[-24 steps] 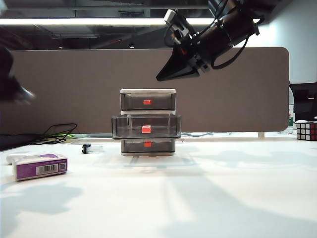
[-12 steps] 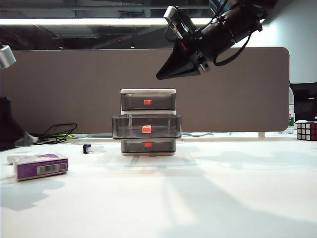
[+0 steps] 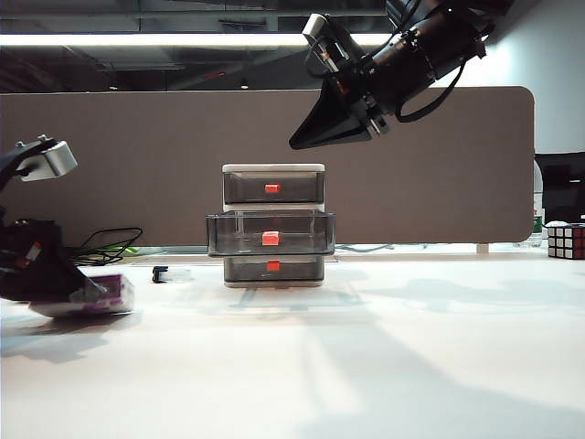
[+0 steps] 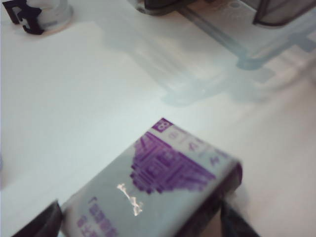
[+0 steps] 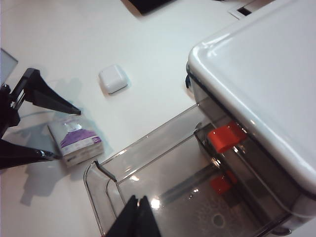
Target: Open the second layer of the drawer on the table, pick up a pack of napkins on the table and put it in, and finally close the drawer.
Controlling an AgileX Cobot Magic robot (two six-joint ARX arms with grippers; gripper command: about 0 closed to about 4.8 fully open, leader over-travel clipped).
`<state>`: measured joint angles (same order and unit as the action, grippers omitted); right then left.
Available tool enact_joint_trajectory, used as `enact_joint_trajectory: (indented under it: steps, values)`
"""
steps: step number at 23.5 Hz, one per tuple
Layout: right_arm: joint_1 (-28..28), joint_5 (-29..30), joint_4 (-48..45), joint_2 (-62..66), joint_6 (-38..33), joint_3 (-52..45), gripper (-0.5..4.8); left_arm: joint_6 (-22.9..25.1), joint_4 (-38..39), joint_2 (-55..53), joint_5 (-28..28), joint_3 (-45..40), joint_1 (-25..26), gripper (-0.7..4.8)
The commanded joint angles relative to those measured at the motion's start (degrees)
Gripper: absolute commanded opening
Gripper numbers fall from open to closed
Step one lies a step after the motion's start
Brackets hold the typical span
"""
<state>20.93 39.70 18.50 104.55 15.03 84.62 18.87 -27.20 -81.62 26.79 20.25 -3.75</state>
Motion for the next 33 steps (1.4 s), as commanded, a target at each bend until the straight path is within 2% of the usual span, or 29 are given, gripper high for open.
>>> enact_joint_trajectory:
  steps: [1, 4, 9, 13, 24, 30, 33]
  values:
    - [0.09, 0.50, 0.22, -0.48, 0.46, 0.15, -0.05, 2.54, 0.72, -0.63, 0.22, 0.44, 0.02, 4.05]
    - [0.09, 0.46, 1.11, -0.48, 1.66, 0.15, -0.05, 5.18, 0.33, -0.61, -0.11, 0.61, 0.07, 4.04]
    - [0.09, 0.28, 1.88, -0.48, 1.99, 0.15, -0.05, 5.46, 0.13, -0.63, -0.17, 0.76, 0.28, 4.04]
    - [0.09, 0.28, 1.97, -0.48, 1.99, 0.15, -0.05, 8.13, 0.11, -0.92, 0.07, 0.85, 0.31, 4.04]
    - [0.07, 0.26, 2.82, -0.48, 2.16, 0.15, -0.05, 7.65, 1.03, -9.53, 5.62, 8.31, 0.11, 4.01]
    - [0.04, 0.26, 2.82, -0.48, 2.16, 0.15, -0.05, 7.43, 2.86, -9.55, 8.17, 8.94, 0.11, 3.31]
    - [0.04, 0.26, 2.89, -0.48, 2.16, 0.15, -0.05, 7.43, 3.63, -9.66, 8.17, 8.94, 0.11, 3.31]
